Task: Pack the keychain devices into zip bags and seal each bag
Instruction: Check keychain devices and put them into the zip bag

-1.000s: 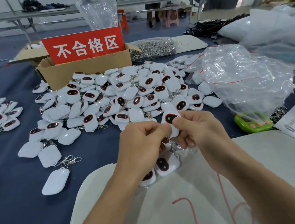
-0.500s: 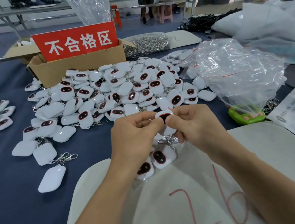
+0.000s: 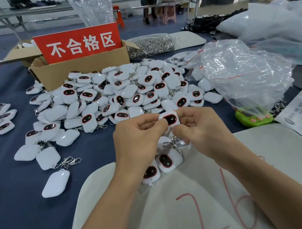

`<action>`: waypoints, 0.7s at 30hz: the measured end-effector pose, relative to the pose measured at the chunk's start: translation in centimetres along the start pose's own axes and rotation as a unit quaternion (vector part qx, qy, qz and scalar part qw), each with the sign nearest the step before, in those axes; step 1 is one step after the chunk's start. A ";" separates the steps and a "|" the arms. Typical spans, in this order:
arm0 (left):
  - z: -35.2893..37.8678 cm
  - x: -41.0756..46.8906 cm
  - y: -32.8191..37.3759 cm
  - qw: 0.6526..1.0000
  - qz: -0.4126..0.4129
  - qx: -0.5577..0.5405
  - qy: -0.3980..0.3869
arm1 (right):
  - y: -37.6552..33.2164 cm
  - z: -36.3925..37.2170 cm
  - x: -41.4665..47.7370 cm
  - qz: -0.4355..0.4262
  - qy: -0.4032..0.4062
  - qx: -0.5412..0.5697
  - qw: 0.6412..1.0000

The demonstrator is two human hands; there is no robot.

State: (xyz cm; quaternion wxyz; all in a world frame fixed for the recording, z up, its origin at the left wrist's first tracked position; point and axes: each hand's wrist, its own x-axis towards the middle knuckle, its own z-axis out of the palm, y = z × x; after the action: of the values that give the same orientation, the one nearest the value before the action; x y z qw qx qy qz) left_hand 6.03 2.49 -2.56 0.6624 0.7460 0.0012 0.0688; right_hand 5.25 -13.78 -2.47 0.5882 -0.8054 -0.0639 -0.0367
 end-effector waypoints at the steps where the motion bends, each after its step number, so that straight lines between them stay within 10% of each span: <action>1: 0.1 0.0 0.0 1.000 -0.003 -0.005 0.001 | 0.0 0.0 0.0 -0.001 -0.001 0.006 1.000; 21: 0.0 -0.5 0.3 0.998 0.028 0.025 0.041 | 0.1 0.3 -0.2 -0.087 0.091 -0.053 0.991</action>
State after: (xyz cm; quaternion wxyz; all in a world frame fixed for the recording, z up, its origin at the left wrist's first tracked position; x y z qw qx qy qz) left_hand 5.52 2.45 -2.35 0.6408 0.7586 0.0093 0.1174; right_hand 5.02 -13.50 -2.65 0.5429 -0.8199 -0.0773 -0.1643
